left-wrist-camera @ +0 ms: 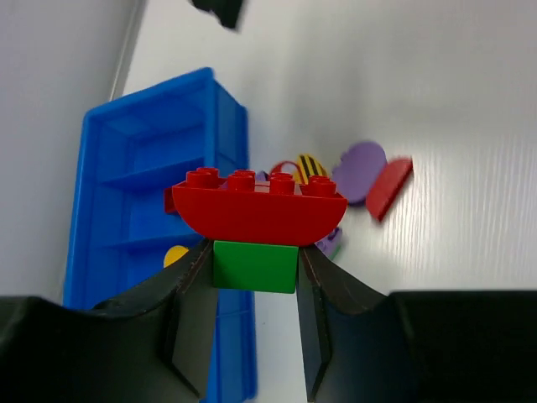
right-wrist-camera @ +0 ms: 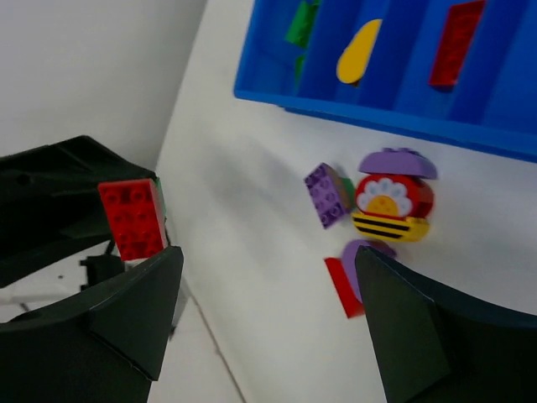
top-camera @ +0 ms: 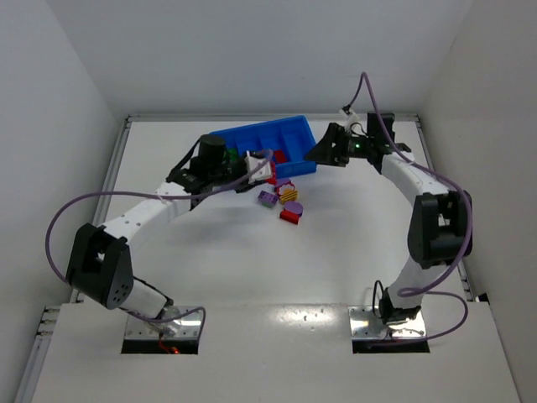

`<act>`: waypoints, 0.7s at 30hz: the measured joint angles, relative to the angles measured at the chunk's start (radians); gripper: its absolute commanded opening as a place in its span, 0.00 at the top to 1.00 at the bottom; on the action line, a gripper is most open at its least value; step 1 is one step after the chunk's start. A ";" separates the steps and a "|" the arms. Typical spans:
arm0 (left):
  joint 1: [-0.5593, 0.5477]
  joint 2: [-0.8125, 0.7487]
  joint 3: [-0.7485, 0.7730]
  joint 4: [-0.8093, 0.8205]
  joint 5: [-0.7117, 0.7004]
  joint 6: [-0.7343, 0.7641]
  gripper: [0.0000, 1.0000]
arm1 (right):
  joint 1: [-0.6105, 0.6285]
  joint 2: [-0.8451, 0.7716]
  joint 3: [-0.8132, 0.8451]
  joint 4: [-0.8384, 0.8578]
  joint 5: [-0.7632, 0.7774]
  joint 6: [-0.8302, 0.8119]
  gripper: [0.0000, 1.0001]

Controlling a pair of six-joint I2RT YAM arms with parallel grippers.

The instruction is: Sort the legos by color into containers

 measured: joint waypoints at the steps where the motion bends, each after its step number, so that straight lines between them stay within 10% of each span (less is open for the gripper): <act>1: 0.000 0.002 0.010 0.035 -0.016 -0.098 1.00 | 0.011 0.029 0.021 0.011 -0.020 0.024 0.17; 9: -0.003 0.002 0.031 0.218 -0.123 -0.670 1.00 | 0.090 0.105 0.111 0.072 -0.127 0.113 0.17; 21: -0.087 0.002 0.031 0.214 -0.211 -0.697 1.00 | 0.203 0.105 0.150 0.119 -0.206 0.134 0.17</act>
